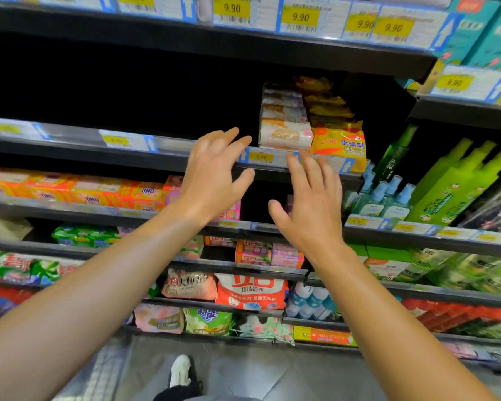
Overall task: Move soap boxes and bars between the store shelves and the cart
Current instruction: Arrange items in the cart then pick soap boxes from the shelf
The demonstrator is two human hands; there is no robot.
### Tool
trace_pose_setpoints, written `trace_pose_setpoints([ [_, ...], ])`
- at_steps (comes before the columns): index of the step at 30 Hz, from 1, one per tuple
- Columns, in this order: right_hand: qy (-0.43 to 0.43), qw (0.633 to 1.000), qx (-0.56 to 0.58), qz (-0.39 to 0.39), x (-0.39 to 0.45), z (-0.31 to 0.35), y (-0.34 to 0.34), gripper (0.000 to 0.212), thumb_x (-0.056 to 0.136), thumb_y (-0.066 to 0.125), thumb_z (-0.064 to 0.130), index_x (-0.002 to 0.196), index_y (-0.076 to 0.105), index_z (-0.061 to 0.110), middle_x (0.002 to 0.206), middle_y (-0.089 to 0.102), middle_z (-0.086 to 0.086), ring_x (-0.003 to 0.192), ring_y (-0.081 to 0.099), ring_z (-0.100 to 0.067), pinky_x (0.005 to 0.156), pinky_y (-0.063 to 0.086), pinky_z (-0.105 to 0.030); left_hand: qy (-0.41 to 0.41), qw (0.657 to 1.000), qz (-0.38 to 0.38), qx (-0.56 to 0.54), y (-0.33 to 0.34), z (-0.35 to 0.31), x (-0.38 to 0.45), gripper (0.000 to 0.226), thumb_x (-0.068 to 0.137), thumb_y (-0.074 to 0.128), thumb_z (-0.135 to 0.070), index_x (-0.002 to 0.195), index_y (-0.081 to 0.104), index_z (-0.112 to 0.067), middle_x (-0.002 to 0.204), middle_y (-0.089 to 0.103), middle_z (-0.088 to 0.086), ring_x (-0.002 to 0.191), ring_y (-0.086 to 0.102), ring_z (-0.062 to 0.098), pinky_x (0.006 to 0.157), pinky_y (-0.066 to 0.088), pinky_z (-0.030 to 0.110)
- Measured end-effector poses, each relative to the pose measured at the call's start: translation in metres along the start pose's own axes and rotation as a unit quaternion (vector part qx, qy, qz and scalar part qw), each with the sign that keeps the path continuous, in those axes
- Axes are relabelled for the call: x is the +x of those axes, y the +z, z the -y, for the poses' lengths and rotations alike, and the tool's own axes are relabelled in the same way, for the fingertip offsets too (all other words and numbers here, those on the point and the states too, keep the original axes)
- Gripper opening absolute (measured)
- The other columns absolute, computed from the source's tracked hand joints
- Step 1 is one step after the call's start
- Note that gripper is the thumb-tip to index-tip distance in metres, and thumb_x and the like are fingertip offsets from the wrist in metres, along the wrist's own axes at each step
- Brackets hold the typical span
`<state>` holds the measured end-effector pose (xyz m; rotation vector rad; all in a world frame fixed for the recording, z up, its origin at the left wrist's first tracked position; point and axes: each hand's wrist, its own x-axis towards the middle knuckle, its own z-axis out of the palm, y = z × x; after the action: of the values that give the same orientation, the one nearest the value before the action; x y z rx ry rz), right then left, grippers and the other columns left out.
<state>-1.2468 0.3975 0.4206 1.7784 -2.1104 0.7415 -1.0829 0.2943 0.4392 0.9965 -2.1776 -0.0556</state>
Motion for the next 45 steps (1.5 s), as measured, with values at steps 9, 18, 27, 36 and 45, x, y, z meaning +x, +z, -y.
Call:
trace_pose_setpoints([
  [9,-0.066,0.989,0.036,0.127,-0.062,0.067,0.049,0.082,0.087,0.061,0.046,0.156,0.024,0.022,0.163,0.02,-0.001,0.152,0.006,-0.03,0.122,0.006,-0.05,-0.136,0.979,0.125,0.082,-0.013,0.058,-0.13,0.061,0.094,0.054,-0.045,0.15,0.039,-0.026,0.16,0.027,0.002,0.148,0.017,0.026,0.122,0.012,0.048],
  [18,-0.137,0.947,0.018,0.289,-0.164,0.17,0.12,0.088,0.074,0.073,0.043,0.149,0.04,0.013,0.153,0.041,-0.011,0.142,0.032,-0.04,0.114,0.029,-0.057,-0.246,0.934,0.24,0.099,-0.059,0.121,-0.317,0.063,0.076,0.054,-0.047,0.131,0.061,-0.016,0.14,0.055,0.013,0.129,0.049,0.039,0.104,0.04,0.057],
  [27,-0.23,0.898,0.035,0.373,-0.25,0.36,0.158,0.086,0.084,0.066,0.048,0.155,0.027,0.018,0.161,0.025,-0.007,0.15,0.016,-0.035,0.12,0.012,-0.051,-0.365,0.892,0.232,0.127,-0.176,0.204,-0.48,0.067,0.086,0.046,-0.052,0.148,0.041,-0.026,0.158,0.032,0.003,0.147,0.023,0.029,0.118,0.014,0.048],
  [36,-0.31,0.859,0.06,0.402,-0.271,0.524,0.185,0.085,0.088,0.061,0.05,0.157,0.021,0.022,0.165,0.016,-0.002,0.152,0.008,-0.031,0.121,0.008,-0.048,-0.419,0.867,0.213,0.164,-0.296,0.288,-0.567,0.067,0.084,0.047,-0.052,0.144,0.049,-0.023,0.153,0.042,0.006,0.14,0.035,0.035,0.114,0.029,0.054],
  [45,-0.366,0.827,0.075,0.42,-0.246,0.691,0.263,0.08,0.094,0.053,0.051,0.158,0.013,0.026,0.166,0.009,-0.002,0.152,0.001,-0.029,0.121,0.0,-0.046,-0.449,0.853,0.191,0.187,-0.369,0.436,-0.606,0.064,0.08,0.053,-0.049,0.136,0.057,-0.017,0.142,0.053,0.013,0.13,0.046,0.042,0.105,0.036,0.058],
])
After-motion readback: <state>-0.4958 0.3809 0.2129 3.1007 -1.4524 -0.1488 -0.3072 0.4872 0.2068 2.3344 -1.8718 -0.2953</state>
